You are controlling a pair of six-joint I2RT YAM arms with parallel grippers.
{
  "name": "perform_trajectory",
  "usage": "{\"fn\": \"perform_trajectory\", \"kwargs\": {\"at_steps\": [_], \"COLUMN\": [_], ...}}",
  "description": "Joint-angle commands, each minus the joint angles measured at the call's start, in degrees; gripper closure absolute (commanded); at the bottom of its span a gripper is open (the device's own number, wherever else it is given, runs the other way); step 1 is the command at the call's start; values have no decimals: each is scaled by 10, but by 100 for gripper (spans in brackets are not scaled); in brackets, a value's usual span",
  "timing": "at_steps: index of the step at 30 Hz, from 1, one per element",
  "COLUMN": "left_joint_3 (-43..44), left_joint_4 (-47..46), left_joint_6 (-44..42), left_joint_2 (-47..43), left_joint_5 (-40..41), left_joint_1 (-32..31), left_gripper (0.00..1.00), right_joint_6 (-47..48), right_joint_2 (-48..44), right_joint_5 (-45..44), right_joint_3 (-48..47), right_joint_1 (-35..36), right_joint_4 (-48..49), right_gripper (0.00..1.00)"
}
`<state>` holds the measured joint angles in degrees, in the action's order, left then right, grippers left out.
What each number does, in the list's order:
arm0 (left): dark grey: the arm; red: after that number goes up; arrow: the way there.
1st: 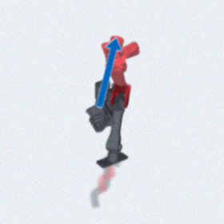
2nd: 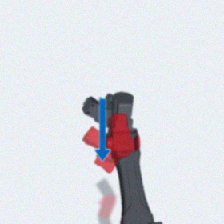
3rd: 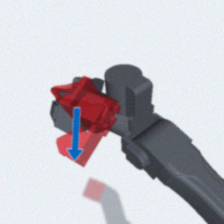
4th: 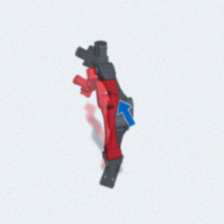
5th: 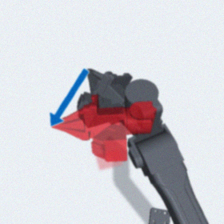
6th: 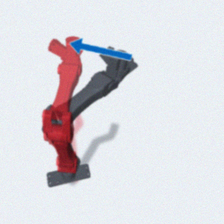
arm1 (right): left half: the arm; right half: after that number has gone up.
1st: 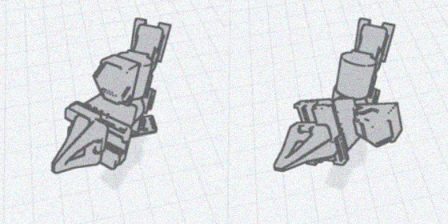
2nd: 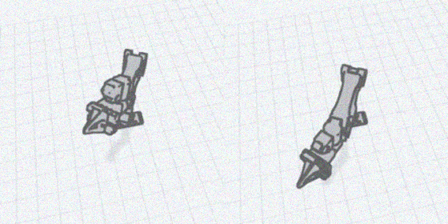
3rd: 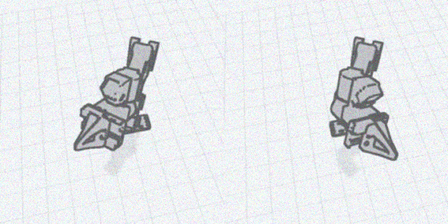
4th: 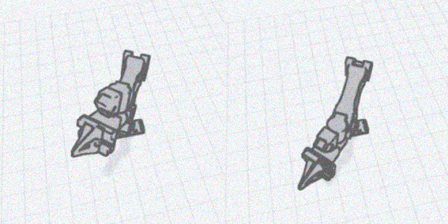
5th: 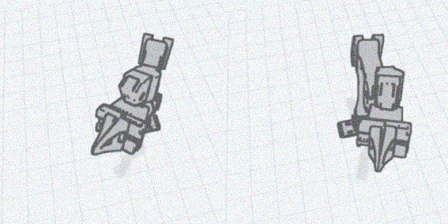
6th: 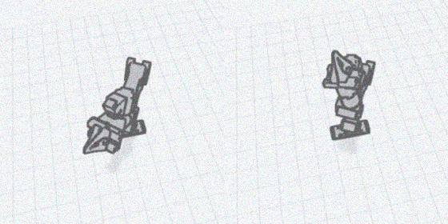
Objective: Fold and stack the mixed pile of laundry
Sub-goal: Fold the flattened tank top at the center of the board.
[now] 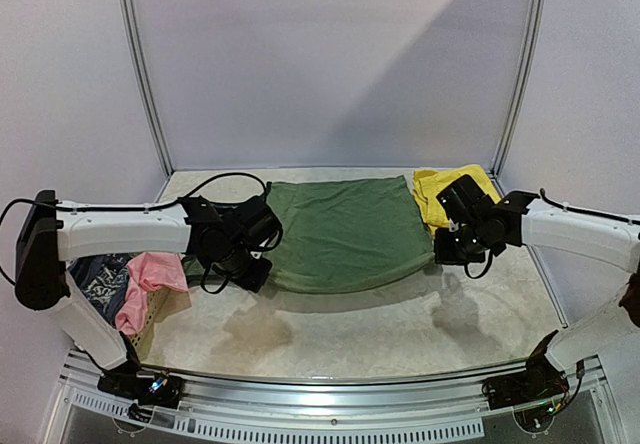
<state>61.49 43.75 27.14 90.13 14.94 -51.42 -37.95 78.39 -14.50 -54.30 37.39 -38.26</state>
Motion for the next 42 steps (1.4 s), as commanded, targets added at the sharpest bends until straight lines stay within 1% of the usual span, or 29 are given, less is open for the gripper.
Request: {"fn": "perform_trajectory", "kwargs": {"at_steps": [1,5,10,15,26,28,30,33,36,37,39,40,42], "left_joint_3": [35,68,110,138,185,197,206,222,238,243,248,246,225], "left_joint_4": [33,40,46,46,42,43,45,44,41,39,35,29,11], "left_joint_6": [-21,-38,-56,-67,-80,-81,-81,-73,-63,-60,-57,-56,-53], "left_joint_2": [30,59,96,127,200,220,237,260,270,268,257,244,212], "left_joint_5": [41,56,69,68,64,66,70,85,108,116,134,142,159], "left_joint_1": [31,54,74,94,116,120,124,132,139,140,141,141,138], "left_gripper": [100,100,100,100,100,100,99,93,73,66,53,48,37], "right_joint_6": [15,15,19,28,45,46,49,54,58,60,64,65,65], "right_joint_2": [50,103,146,179,243,256,273,302,317,316,311,299,275], "right_joint_5": [-60,-83,-97,-91,-73,-70,-65,-57,-47,-44,-46,-48,-45], "right_joint_3": [-52,-88,-124,-145,-177,-183,-191,-210,-239,-245,-266,-269,-262], "right_joint_1": [0,-13,-29,-41,-63,-67,-71,-82,-98,-101,-104,-104,-104], "right_joint_4": [-27,-35,-41,-38,-20,-14,-8,-3,-2,-4,-15,-16,-15], "right_gripper": [100,100,100,100,100,97,93,85,78,73,58,55,44]}}
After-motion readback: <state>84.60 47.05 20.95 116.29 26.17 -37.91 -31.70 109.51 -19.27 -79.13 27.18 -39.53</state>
